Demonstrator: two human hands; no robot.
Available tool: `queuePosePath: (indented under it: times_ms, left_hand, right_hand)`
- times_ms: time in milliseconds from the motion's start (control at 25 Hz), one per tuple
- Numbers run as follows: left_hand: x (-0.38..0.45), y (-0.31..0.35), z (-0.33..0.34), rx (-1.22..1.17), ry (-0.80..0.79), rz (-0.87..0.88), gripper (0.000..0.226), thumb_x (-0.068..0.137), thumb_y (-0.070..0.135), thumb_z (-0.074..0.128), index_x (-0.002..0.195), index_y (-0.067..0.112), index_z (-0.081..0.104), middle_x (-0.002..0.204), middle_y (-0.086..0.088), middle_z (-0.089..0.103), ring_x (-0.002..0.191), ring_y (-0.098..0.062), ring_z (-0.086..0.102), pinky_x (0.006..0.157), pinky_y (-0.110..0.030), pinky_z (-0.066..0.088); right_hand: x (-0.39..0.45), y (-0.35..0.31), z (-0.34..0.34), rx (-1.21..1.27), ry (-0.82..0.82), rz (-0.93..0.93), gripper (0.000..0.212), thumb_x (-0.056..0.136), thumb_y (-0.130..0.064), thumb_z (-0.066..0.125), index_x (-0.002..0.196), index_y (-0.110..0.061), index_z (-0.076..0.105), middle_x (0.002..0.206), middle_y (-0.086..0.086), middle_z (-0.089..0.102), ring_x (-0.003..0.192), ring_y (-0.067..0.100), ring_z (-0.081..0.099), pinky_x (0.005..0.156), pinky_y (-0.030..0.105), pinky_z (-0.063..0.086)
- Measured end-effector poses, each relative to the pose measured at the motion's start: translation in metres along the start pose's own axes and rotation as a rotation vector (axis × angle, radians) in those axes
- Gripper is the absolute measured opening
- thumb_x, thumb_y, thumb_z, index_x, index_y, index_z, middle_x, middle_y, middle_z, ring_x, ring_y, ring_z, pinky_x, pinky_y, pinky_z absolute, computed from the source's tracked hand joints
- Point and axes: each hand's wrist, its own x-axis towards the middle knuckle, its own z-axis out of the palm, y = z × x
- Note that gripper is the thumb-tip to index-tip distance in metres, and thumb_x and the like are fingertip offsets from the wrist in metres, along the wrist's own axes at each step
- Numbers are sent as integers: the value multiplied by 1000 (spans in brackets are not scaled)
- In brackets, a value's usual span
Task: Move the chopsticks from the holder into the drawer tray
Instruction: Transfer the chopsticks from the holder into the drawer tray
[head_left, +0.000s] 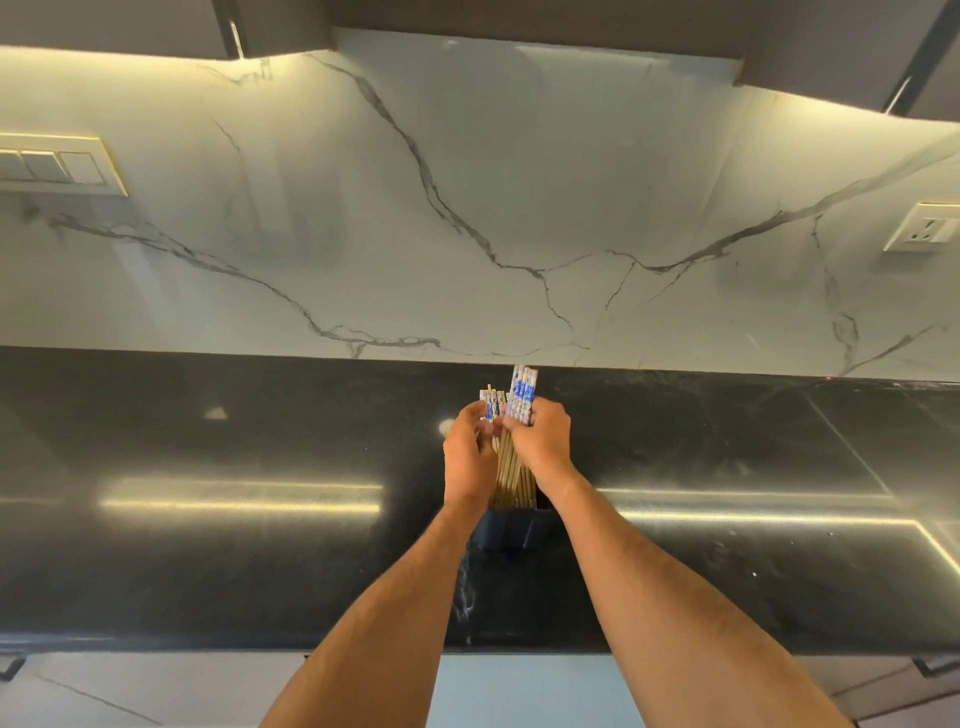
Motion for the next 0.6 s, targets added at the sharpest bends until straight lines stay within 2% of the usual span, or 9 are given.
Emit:
queuePosePath:
  times_ms: [80,120,200,280,360,440,520,600]
  left_hand:
    - [-3,17,-4,-24,-77,21,31,104,10,51,134,10,57,124,-2,66,112,-10,64,95,-28,54]
    - [-4,29,-6,-14,-128,34,29,104,13,51,131,8,59,121,-5,68,110,-15,65,95,-33,55]
    - [-8,54,-11,38,-251,59,25,104,17,52,122,7,65,107,-5,72,95,-14,69,85,-35,55]
    - [-16,79,-19,25,-400,63,25,106,18,50,112,3,68,95,-4,74,82,-8,71,77,-26,52]
    - [-28,95,-28,-87,-559,42,27,107,13,47,110,-6,65,97,-12,76,88,-17,74,80,-26,57]
    - [-47,104,-36,-140,-639,22,27,107,9,44,112,-11,60,98,-19,73,92,-28,73,89,-40,59]
    - [-68,105,-42,-130,-656,-9,25,107,7,43,113,-12,59,97,-21,70,91,-32,71,94,-52,56]
    - [-85,102,-47,-127,-662,-34,24,106,5,44,113,-11,59,96,-21,69,92,-34,70,95,-56,54]
  right_hand:
    - [0,-22,-23,110,58,-67,21,90,-12,76,110,-6,75,99,8,78,88,15,76,76,30,62]
    - [-1,-34,-36,190,60,-94,16,92,-9,73,107,-7,74,94,6,79,83,14,77,80,36,64]
    - [-9,-55,-60,330,26,-144,12,95,-3,67,104,-10,70,89,5,79,79,14,79,80,38,65]
    - [-25,-70,-80,383,2,-180,14,96,-2,64,103,-14,68,89,5,80,80,14,79,79,39,65]
    - [-43,-77,-93,385,-20,-190,15,97,-2,62,103,-16,67,90,5,80,82,14,79,80,42,65]
    - [-66,-77,-104,407,-47,-173,19,97,1,62,112,-11,64,97,9,79,85,18,79,83,48,64]
    - [-87,-78,-112,428,-65,-183,43,95,6,63,133,-11,53,115,15,74,95,24,77,86,52,62]
    - [-105,-80,-118,449,-65,-235,77,90,14,65,152,-21,34,137,15,61,110,27,72,88,51,62]
